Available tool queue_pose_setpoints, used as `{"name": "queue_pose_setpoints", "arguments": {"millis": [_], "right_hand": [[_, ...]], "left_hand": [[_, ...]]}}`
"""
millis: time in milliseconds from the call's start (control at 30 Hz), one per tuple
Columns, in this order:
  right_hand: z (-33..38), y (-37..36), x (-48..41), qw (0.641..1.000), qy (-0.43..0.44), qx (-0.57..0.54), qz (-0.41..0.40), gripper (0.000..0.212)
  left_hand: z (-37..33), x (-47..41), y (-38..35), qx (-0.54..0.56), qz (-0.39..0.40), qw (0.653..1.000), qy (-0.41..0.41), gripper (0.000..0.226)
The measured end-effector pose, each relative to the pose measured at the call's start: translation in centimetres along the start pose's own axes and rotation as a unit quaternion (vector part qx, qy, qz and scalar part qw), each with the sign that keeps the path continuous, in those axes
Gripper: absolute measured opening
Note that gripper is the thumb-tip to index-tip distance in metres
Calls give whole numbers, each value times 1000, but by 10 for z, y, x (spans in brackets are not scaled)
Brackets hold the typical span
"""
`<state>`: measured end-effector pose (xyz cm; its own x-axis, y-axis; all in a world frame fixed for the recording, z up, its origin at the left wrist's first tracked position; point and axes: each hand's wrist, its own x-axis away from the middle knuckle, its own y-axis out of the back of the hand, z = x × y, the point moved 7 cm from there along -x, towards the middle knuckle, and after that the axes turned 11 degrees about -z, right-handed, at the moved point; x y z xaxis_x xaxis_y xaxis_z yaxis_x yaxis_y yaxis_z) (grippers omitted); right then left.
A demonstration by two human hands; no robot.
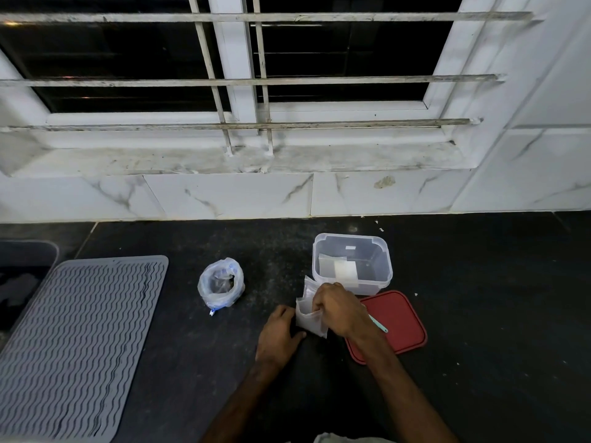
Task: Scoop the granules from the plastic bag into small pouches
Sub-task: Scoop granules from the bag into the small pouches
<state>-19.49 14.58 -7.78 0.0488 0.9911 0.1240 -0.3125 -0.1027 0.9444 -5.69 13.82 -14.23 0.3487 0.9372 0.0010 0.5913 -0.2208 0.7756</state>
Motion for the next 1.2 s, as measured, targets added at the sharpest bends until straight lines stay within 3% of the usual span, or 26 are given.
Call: {"name": "queue_pose_setpoints", "arguments": {"millis": [100,267,367,500,767,933,1033,1200], "right_hand": [[3,-7,1,999,7,0,39,33],[-8,-6,11,997,1,-77,-23,28],[-11,-2,10,994,4,-110,-25,30],[-22,10,9,986,0,-142,-88,37],[-32,7,10,986,-41,-138,-87,35],[-22,2,9,986,-37,-153,-57,20],[-18,-2,13,993,-29,-112,-33,26],[-12,10,11,997,-10,-41,-59,20]], "left_hand": [[3,1,-1,7,1,1000,9,41],[4,2,-2,-17,10,1000,10,51],[4,3,-2,-28,9,1000,10,53],[2,4,-1,-28,4,1000,4,52],[0,3,-4,-20,7,1000,12,50],[-1,2,-12,6,40,997,61,93],[-3,-6,-12,-5,27,995,94,109],[-10,-22,-18,-50,17,995,82,94]]}}
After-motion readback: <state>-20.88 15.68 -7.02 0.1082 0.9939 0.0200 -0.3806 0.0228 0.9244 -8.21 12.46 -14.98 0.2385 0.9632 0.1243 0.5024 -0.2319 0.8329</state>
